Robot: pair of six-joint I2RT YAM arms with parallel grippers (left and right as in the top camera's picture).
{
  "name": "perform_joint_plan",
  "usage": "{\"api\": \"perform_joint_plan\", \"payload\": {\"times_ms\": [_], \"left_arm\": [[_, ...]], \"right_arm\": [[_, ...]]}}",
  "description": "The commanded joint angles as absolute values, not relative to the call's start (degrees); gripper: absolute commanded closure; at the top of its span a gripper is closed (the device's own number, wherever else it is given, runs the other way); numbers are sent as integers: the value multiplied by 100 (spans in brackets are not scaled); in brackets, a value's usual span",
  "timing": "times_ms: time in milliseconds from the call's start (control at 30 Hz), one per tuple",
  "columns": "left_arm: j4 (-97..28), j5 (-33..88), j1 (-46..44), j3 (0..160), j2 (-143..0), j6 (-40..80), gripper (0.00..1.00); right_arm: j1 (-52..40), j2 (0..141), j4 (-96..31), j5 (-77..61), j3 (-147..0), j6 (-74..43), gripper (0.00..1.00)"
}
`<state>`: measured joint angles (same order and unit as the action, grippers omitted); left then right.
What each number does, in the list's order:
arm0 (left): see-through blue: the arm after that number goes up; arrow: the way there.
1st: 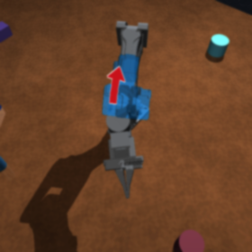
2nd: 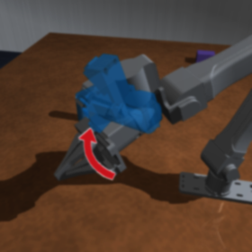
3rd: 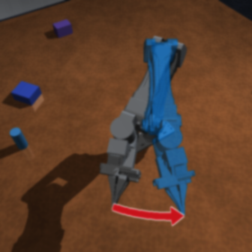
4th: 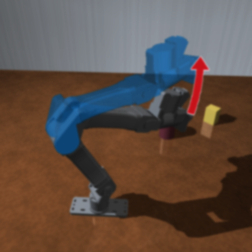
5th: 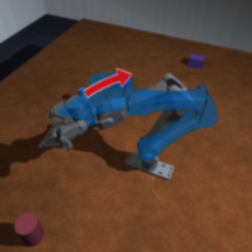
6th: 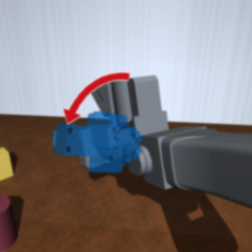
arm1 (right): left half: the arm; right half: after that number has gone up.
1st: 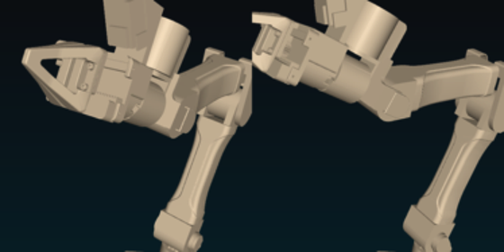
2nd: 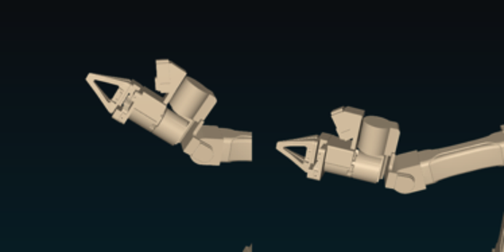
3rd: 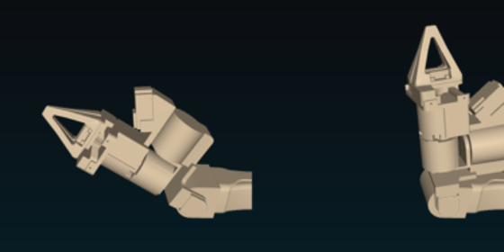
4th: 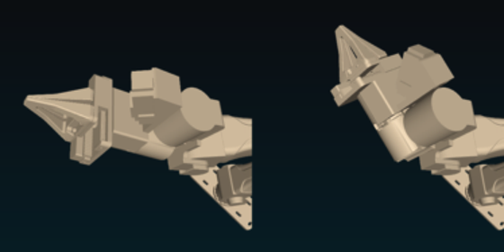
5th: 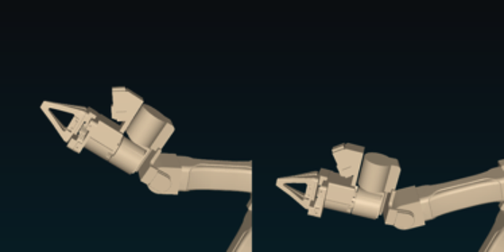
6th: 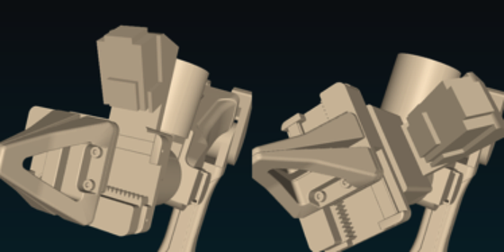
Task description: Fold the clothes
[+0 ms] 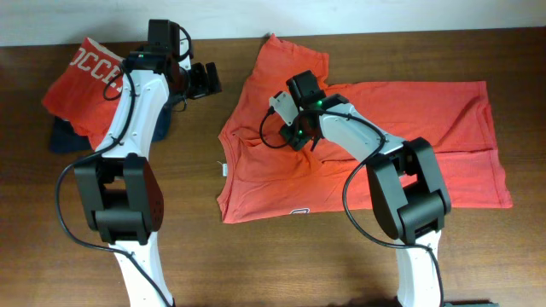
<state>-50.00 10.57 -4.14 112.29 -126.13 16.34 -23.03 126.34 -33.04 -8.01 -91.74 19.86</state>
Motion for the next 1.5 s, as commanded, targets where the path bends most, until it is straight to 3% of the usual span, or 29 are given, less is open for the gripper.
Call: {"api": "perform_joint_plan", "payload": {"times_ms": [0,67,733,900,1067,1200,1467], "left_arm": [[-5002,1118,-397,11314,-12632,1693,1],[-5002,1118,-397,11314,-12632,1693,1],[-5002,1118,-397,11314,-12632,1693,1],[-5002,1118,-395,11314,-12632,1693,1],[-5002,1118,-395,11314,-12632,1693,1],[-5002,1118,-401,11314,-12632,1693,1],[-5002,1118,-401,11314,-12632,1693,1]], "right_arm": [[-2276,12713,-3188,-834,-9129,1942,91],[-2272,12711,-3092,-834,-9155,1942,96],[-1872,12711,-3500,-840,-9327,1896,95],[-1868,12711,-3441,-834,-9327,1898,83],[-1868,12711,-3299,-609,-9400,1892,82],[-1865,12698,-3356,266,-9627,1251,82],[-1712,12545,-3876,567,-10204,384,78]]}}
